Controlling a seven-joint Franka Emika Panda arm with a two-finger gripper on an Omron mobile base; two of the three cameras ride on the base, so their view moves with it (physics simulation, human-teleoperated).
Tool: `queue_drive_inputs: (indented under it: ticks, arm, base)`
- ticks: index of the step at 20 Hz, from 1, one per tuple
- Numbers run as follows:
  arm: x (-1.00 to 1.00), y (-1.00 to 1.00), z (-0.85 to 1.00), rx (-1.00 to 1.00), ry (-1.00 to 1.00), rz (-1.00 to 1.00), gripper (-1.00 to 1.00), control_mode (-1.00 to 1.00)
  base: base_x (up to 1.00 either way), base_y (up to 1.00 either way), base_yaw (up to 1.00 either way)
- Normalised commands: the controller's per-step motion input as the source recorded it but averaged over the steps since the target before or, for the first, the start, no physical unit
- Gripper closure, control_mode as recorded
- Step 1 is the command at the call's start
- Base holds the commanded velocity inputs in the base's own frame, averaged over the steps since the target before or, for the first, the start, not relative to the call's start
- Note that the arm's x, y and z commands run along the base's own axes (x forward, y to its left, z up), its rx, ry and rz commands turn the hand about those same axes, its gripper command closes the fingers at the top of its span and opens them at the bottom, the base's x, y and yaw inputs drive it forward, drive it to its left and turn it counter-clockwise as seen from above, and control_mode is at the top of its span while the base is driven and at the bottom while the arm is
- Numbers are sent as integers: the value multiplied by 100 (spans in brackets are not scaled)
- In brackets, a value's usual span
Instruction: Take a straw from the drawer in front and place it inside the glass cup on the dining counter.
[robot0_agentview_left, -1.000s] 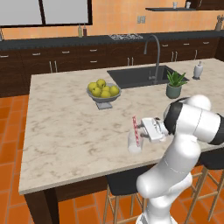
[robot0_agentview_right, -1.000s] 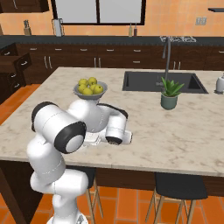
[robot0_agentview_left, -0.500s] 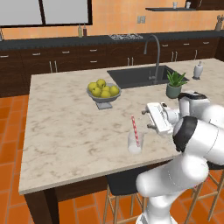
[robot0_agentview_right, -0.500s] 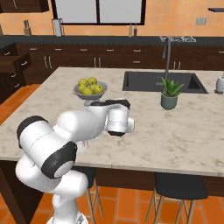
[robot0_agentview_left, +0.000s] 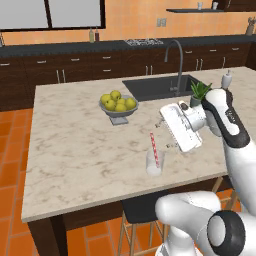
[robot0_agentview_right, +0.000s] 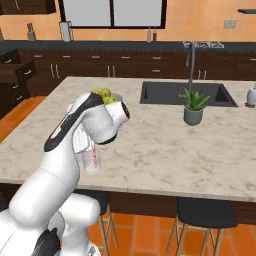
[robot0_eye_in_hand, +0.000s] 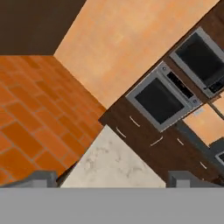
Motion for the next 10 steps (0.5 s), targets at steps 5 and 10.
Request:
queue_drive_inputs:
  ticks: [5, 10]
  arm:
    - [-64, 85, 32, -63, -45, 1, -100, -100]
    - [-24, 75, 11, -68, -27, 4, -100, -100]
  base:
    - [0, 0, 0]
    - [0, 0, 0]
